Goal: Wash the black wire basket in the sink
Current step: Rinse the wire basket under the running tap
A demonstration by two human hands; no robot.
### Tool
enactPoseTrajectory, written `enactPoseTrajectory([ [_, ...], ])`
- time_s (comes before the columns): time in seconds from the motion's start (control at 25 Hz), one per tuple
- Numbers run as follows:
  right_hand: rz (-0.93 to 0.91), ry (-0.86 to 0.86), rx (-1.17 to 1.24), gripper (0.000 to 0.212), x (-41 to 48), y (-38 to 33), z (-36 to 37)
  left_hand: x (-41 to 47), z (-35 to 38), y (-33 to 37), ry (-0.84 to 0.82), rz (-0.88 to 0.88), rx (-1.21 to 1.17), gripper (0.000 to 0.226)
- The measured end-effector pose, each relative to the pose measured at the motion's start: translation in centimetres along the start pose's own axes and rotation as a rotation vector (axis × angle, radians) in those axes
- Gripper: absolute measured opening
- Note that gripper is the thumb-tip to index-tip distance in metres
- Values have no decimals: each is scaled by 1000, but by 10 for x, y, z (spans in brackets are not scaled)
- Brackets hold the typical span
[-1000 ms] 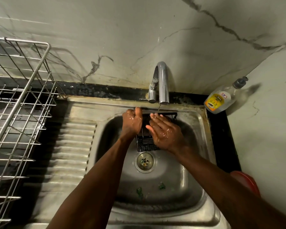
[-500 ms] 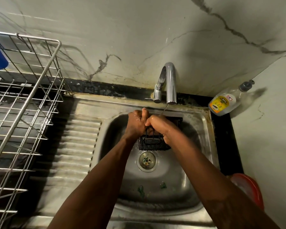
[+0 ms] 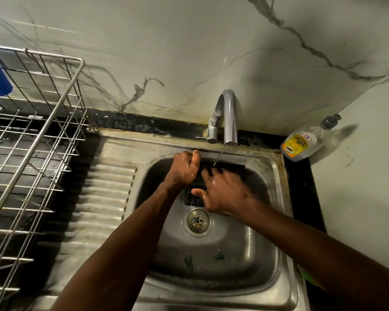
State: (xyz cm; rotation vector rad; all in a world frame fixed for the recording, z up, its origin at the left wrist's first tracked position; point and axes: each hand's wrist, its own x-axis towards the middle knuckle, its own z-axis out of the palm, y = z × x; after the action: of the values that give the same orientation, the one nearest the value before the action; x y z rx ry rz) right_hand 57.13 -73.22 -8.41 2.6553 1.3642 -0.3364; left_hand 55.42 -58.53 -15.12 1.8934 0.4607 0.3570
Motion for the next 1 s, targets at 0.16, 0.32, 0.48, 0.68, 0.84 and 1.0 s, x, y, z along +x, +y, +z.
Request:
enactPoseTrajectory([
  [0.16,182,18,310,25,18,-12,-22,0,1,-9,-12,-8,-9,52],
  [0.32,241,311,764,27,24,-9,-19,2,-11,-29,-174,35,33,45],
  [0.48,119,509,495,25,23,-7,8,0,-3,-11,-16,147,-8,42],
  [0.68,170,413,233,35,28,-9,20,-7,-2,-19,23,163,-21,44],
  [0.84,327,117,299,64,57,13,5,-14,-1,-7,22,223,24,42],
  [1.0,388,68,235,43,90,5,-7,-10,-6,-2,118,183,102,41],
])
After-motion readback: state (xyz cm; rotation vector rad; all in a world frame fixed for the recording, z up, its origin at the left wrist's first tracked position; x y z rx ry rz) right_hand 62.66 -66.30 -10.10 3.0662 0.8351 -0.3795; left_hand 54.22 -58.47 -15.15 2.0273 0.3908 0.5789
